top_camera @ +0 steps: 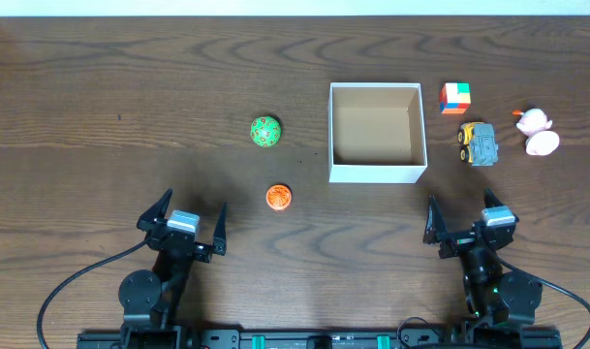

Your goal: Pack container

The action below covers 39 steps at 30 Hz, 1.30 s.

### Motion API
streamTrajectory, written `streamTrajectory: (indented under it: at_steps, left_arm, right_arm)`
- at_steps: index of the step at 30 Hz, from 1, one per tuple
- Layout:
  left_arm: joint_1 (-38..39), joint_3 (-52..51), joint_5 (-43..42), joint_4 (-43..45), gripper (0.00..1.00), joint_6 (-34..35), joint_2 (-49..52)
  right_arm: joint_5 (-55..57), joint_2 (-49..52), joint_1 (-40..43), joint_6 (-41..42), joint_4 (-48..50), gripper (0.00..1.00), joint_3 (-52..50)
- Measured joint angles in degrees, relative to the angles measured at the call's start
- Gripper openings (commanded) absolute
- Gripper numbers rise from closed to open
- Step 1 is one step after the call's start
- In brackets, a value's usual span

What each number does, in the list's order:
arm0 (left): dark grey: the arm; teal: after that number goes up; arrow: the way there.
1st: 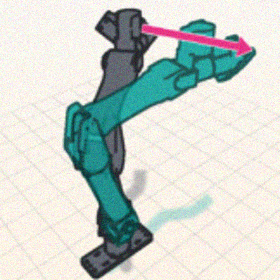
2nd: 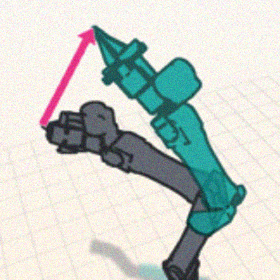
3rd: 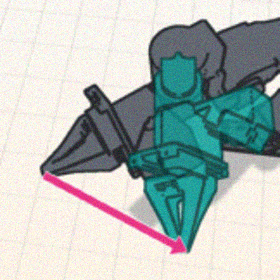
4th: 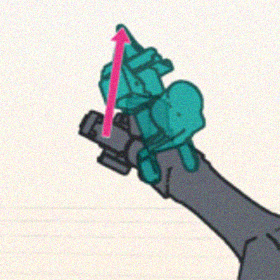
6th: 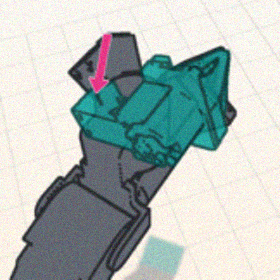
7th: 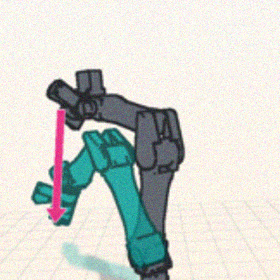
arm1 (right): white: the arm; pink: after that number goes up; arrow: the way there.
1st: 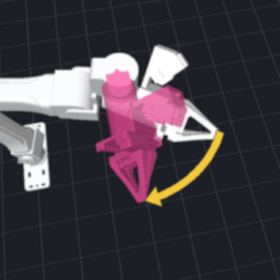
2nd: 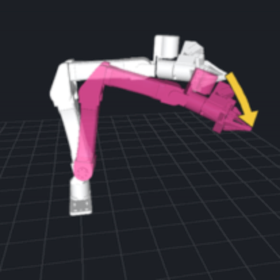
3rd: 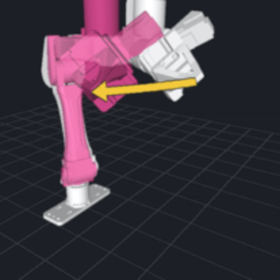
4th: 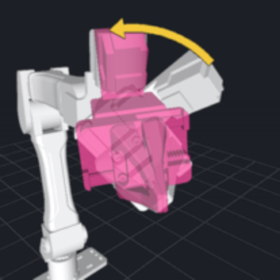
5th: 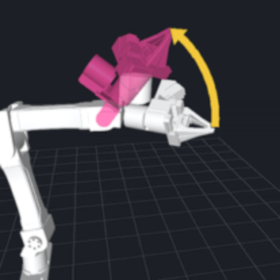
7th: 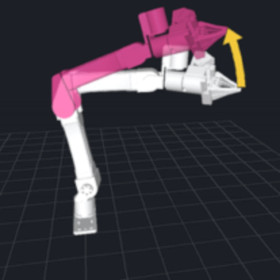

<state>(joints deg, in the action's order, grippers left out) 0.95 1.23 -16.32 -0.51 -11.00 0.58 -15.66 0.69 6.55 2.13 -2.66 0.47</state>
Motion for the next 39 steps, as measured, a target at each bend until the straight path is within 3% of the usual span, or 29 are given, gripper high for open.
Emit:
streamTrajectory:
  at_steps: [30, 39]
  left_arm:
    - [0.0, 0.0, 0.0, 0.0, 0.98, 0.0, 0.0]
    - [0.0, 0.0, 0.0, 0.0, 0.98, 0.0, 0.0]
  right_arm:
    - [0.0, 0.0, 0.0, 0.0, 0.0, 0.99, 0.0]
    - [-1.4, 0.0, 0.0, 0.2, 6.7, 0.99, 0.0]
